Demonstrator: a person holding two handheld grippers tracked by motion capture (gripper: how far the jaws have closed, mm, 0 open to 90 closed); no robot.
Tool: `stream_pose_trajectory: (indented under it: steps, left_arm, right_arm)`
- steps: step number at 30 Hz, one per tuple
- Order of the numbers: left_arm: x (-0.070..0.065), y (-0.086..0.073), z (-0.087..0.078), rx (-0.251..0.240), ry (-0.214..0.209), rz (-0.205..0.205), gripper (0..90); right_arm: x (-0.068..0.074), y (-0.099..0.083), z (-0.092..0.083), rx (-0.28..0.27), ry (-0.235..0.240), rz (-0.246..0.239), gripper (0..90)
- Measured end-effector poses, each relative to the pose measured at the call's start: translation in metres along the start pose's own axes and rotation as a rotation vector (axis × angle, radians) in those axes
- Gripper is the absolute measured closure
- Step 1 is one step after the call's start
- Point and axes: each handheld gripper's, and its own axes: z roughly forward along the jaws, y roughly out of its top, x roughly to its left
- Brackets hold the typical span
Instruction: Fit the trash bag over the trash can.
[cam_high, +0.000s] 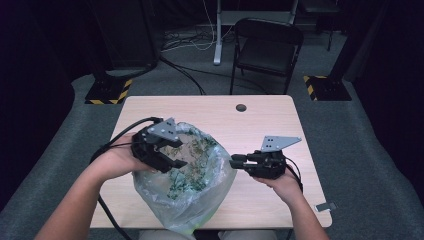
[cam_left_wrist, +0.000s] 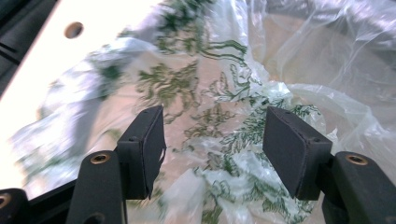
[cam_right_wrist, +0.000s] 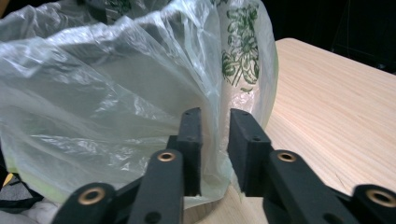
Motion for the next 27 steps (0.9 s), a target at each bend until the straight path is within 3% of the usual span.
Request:
stream_pose_trajectory:
  steps: [3, 15, 27]
  left_arm:
    - [0.002, -0.009, -0.011, -0.039, 0.028, -0.023, 37.6]
    - [0.013, -0.049, -0.036, -0.19, 0.102, -0.139, 37.7]
    - [0.024, -0.096, -0.051, -0.347, 0.222, -0.259, 38.2]
  right_arm:
    - [0.0, 0.003, -0.005, -0.01, 0.0, 0.004, 66.6]
    - [-0.003, 0.004, -0.019, -0.031, -0.029, 0.003, 59.2]
    - [-0.006, 0.001, -0.023, -0.041, -0.061, 0.012, 54.9]
